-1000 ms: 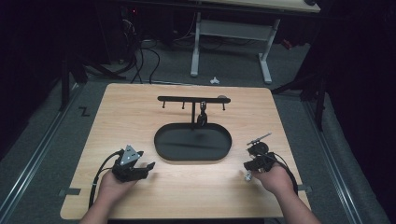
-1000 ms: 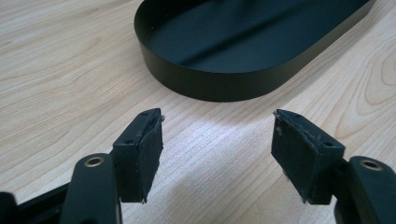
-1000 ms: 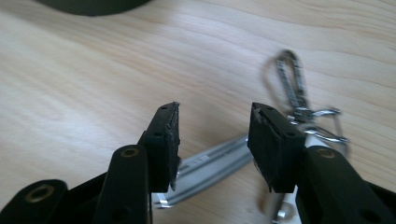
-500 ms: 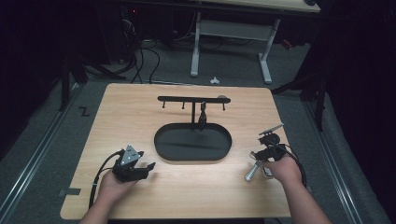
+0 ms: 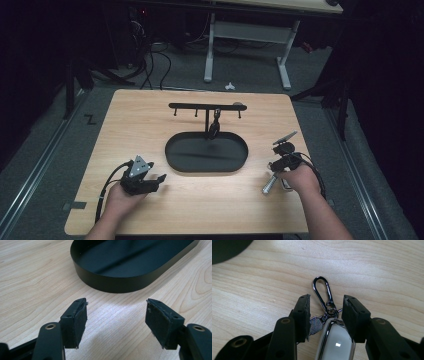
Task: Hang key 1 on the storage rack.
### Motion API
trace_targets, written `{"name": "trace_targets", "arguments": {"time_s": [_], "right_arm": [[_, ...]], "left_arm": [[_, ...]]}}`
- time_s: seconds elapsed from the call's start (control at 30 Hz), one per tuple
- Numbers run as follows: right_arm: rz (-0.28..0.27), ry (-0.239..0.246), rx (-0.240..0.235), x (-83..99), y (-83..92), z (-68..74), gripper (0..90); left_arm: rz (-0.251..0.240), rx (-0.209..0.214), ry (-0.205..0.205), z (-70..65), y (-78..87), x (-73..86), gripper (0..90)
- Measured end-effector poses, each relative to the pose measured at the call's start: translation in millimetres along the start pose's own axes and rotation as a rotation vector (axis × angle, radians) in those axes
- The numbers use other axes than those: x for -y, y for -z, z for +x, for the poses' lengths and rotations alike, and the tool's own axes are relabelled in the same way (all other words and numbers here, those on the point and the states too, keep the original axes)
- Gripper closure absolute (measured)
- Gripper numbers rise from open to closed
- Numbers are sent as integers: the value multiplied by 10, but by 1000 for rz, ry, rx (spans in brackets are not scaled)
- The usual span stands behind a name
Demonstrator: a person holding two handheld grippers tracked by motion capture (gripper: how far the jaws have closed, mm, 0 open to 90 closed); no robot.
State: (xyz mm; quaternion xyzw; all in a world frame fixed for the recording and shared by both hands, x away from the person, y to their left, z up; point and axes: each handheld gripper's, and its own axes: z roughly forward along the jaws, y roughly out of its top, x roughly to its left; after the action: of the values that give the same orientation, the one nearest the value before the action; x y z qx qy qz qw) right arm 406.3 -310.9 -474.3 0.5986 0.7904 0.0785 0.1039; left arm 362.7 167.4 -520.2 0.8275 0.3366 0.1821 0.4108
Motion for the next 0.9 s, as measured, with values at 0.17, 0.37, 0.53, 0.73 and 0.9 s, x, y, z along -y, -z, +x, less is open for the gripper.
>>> {"name": "trace_targets", "arguments": {"time_s": [0.17,0.37,0.53,0.73,0.9], "right_arm": [[25,-6,-7,-18,-86,-28,603],[35,-18,-7,-1,-137,-37,631],[25,-30,-7,6,-139,-70,701],[24,-22,3,8,-138,-73,729],[19,-24,9,-9,-145,-74,743]], "left_arm": [[3,-1,0,6,0,1,343],[3,0,-2,7,-2,2,343],[3,-1,0,9,-1,1,343],[2,-1,-2,5,3,0,343],[1,-1,-1,7,3,1,343]]}}
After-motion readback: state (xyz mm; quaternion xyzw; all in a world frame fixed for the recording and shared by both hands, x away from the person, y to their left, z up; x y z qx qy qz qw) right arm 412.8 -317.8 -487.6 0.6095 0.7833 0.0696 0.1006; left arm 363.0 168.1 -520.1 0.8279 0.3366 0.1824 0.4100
